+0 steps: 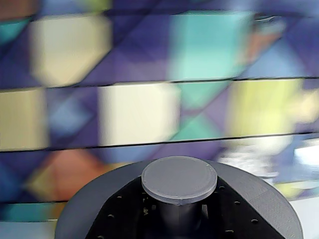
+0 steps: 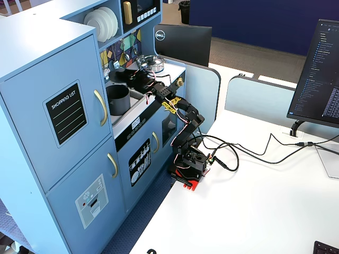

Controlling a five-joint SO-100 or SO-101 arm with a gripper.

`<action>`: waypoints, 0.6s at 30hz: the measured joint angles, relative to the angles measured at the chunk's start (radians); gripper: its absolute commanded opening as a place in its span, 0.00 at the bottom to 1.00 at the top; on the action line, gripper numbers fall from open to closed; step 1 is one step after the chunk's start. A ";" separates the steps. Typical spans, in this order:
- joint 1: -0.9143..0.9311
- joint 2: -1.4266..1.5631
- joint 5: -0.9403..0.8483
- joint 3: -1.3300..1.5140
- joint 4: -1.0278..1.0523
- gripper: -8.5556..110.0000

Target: Take off the lid from the gray recipient and place it on the counter

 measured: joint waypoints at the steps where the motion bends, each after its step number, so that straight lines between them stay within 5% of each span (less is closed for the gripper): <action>1: 0.034 0.002 0.005 0.000 0.012 0.07; 7: 0.201 0.003 0.031 0.015 0.003 0.07; 18: 0.362 -0.046 0.043 0.353 -0.350 0.07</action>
